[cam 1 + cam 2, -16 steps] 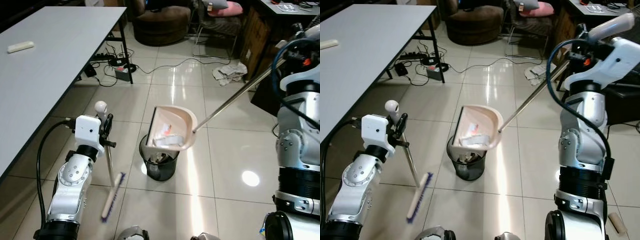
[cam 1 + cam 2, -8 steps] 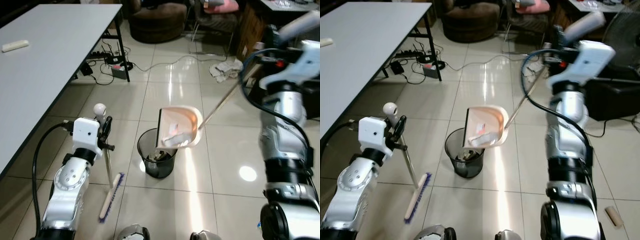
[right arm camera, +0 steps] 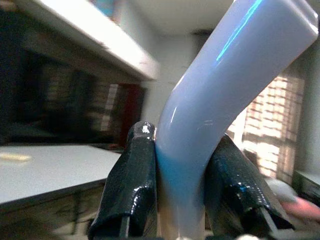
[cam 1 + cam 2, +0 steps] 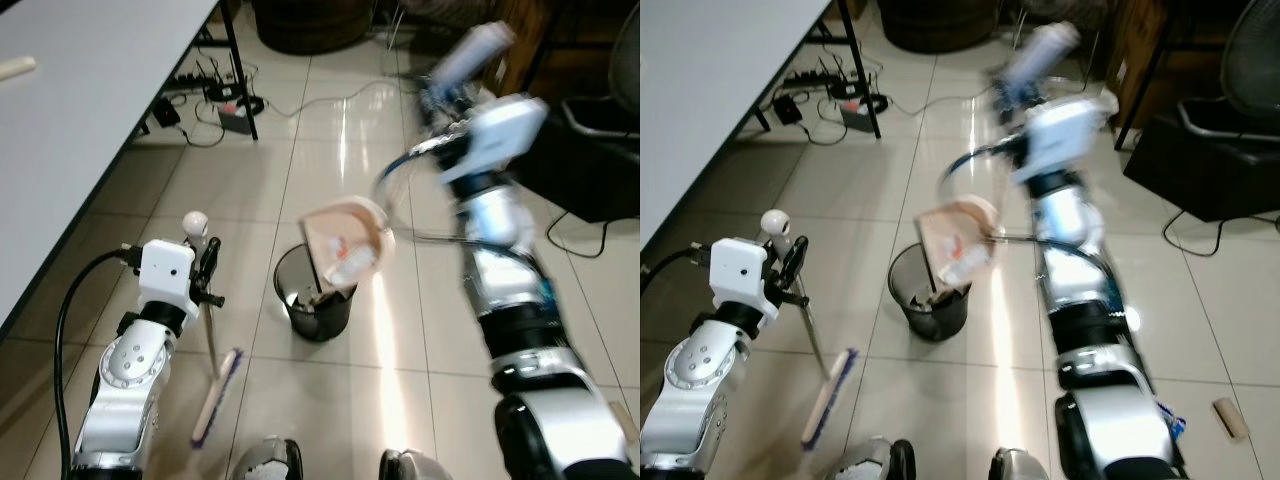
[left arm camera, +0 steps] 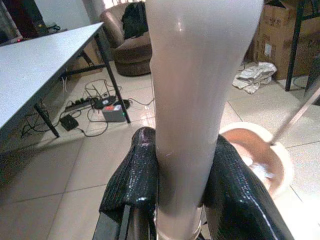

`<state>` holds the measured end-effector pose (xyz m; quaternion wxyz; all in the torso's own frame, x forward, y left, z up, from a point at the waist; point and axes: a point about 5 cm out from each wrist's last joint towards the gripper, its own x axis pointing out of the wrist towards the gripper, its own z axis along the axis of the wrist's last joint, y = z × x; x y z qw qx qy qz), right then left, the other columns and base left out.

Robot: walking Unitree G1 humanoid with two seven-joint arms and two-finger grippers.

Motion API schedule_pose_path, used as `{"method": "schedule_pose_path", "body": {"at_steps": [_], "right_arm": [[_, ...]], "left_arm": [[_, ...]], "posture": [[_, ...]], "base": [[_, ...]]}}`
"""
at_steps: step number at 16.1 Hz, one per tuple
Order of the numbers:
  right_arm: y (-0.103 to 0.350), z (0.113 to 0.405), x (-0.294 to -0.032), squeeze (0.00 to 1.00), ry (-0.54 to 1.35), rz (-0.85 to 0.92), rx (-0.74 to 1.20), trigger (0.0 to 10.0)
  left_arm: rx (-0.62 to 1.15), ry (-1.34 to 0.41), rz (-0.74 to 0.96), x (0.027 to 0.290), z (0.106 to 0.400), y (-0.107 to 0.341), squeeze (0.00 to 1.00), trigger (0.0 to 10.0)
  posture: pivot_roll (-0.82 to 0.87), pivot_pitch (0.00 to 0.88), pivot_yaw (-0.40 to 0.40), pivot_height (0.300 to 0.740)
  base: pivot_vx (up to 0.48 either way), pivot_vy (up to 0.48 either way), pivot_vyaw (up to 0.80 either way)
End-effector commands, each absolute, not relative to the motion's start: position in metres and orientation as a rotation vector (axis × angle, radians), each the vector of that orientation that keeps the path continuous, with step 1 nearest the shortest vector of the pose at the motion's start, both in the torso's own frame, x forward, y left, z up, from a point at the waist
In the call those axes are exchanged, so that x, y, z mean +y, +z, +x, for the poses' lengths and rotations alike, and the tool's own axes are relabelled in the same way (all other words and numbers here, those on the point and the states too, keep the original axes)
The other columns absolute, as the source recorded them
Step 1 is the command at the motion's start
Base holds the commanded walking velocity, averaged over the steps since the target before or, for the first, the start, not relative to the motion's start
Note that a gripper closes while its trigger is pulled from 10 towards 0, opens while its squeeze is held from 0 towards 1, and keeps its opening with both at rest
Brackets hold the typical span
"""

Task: Sweep floor

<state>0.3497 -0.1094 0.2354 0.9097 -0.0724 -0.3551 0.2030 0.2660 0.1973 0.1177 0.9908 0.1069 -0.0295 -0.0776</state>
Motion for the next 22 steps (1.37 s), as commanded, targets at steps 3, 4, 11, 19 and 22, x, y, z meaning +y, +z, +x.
{"method": "schedule_pose_path", "body": {"at_steps": [3,4,11,19,22], "right_arm": [[0.233,0.332,-0.080,0.00,0.564,-0.275,-0.841,10.0],[0.231,0.330,-0.078,0.00,0.576,-0.281,-0.843,10.0],[0.218,0.306,-0.046,0.00,0.830,-0.495,-0.959,10.0],[0.297,0.322,-0.120,0.00,0.282,-0.463,-1.039,10.0],[0.266,0.323,-0.196,0.00,-0.035,-0.380,-0.747,10.0]], "left_arm": [[-0.085,-0.162,0.238,0.194,0.267,0.126,0.00,10.0],[-0.085,-0.162,0.238,0.194,0.267,0.126,0.00,10.0],[-0.099,-0.162,0.231,0.191,0.276,0.128,0.00,10.0],[-0.079,-0.174,0.229,0.197,0.278,0.125,0.00,10.0],[-0.058,-0.200,0.223,0.197,0.276,0.119,0.00,10.0]], "posture": [[0.10,0.153,0.081,0.740],[0.10,0.152,0.081,0.740],[0.09,0.123,0.071,0.740],[0.05,0.098,0.067,0.740],[0.03,0.094,0.074,0.740]], "base": [[0.000,0.000,0.00],[0.000,0.000,0.00],[0.000,0.000,0.00],[0.000,-0.105,0.00],[0.000,-0.480,0.00]]}}
